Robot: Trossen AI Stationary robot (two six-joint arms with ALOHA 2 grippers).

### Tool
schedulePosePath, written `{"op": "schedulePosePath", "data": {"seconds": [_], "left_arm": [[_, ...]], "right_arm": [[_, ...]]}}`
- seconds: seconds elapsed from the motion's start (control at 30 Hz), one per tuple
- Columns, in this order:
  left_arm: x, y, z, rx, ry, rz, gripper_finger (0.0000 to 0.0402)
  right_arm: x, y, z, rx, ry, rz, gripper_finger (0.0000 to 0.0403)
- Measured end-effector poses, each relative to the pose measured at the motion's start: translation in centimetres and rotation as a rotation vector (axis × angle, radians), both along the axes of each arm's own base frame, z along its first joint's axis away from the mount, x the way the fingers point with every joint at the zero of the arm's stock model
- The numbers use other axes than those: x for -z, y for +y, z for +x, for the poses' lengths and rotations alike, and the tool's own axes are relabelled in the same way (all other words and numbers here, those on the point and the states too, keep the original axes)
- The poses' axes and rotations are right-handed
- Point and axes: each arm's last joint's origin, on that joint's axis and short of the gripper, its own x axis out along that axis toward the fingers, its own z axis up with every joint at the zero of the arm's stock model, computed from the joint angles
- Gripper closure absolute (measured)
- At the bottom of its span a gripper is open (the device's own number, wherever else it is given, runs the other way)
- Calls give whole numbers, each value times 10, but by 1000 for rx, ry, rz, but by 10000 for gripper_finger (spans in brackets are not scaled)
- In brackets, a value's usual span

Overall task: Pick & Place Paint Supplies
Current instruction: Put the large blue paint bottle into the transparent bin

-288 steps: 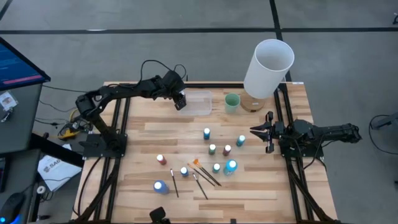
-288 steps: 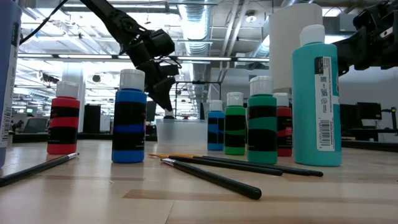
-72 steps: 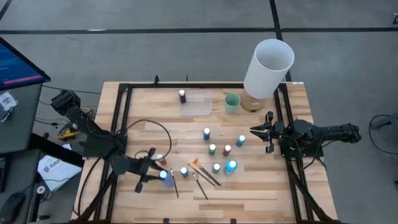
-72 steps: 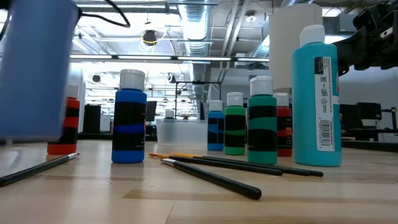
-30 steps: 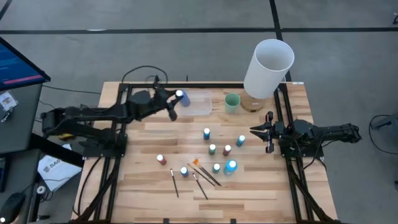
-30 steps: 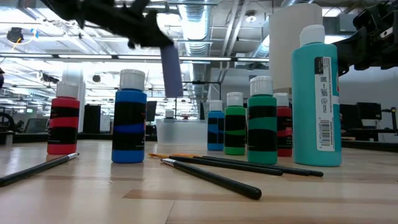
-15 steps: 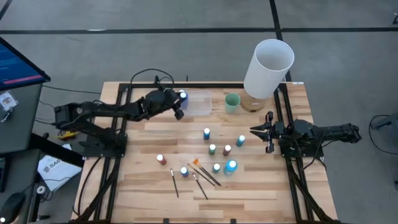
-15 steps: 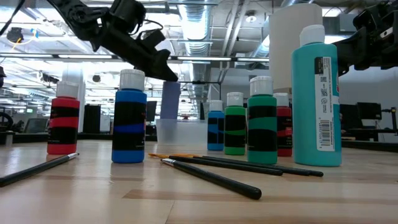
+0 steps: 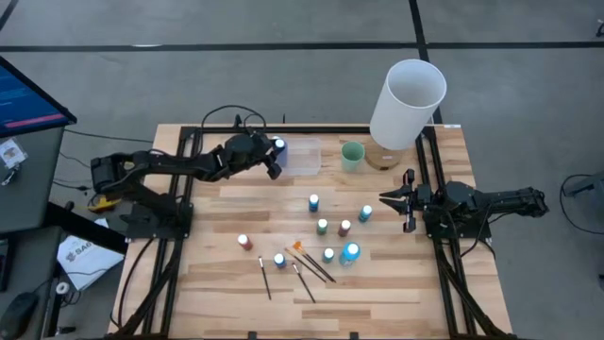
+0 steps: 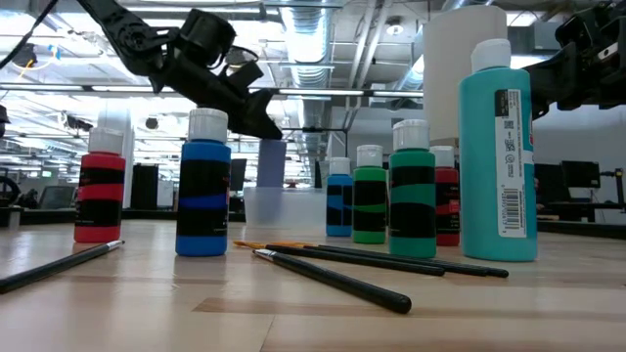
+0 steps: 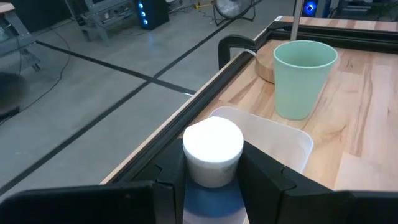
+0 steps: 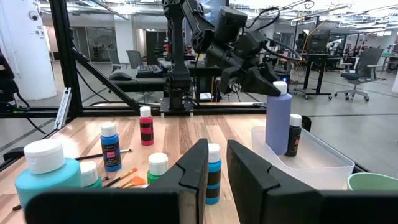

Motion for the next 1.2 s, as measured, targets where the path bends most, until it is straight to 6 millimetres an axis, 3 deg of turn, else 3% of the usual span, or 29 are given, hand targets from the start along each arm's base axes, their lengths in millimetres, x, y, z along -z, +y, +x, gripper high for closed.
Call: {"op": "schedulePosePath", "data": {"seconds": [0.33, 0.93, 1.2], "left_arm": [[13, 3, 5, -5, 34, -15, 305], [12, 5, 2, -32, 39, -6, 305], [11, 6, 2, -49, 38, 1, 265]], "right_arm": [[0, 0, 0, 0, 0, 0, 349], [0, 0, 0, 0, 0, 0, 349], [0, 0, 0, 0, 0, 0, 349]]}}
